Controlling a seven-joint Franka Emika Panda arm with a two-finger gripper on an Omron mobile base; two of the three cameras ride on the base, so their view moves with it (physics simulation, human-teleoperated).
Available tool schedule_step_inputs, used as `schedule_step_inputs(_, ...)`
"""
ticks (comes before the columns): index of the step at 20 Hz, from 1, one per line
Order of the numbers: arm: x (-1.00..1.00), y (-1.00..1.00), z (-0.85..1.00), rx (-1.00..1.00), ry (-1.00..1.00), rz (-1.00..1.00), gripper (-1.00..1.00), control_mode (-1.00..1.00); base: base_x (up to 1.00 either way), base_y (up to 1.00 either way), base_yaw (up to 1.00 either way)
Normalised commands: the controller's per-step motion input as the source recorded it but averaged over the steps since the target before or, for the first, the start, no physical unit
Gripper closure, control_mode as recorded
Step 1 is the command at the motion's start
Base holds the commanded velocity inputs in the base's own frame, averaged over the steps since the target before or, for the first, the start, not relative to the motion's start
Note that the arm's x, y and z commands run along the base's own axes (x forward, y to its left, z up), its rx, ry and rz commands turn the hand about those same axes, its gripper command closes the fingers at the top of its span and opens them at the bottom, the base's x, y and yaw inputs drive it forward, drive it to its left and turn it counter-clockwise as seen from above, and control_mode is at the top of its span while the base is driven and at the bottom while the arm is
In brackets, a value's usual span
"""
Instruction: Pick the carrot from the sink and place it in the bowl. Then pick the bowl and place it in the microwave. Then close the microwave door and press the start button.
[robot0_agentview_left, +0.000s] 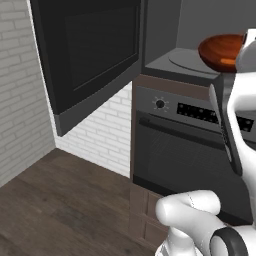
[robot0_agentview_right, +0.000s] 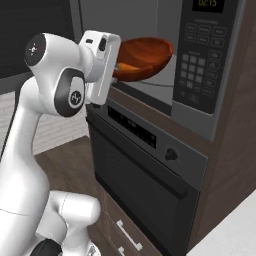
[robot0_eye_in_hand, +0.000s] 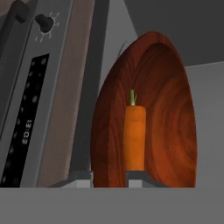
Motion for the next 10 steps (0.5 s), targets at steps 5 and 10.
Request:
schedule_step_inputs(5, 0.15, -0.04, -0.31, 0.00, 0.01, 0.00, 1.00, -1.00, 0.00, 0.00, 0.00)
schedule_step_inputs(10, 0.20, 0.00, -0.17, 0.00, 0.01, -0.03, 1.00, -1.00, 0.00, 0.00, 0.00)
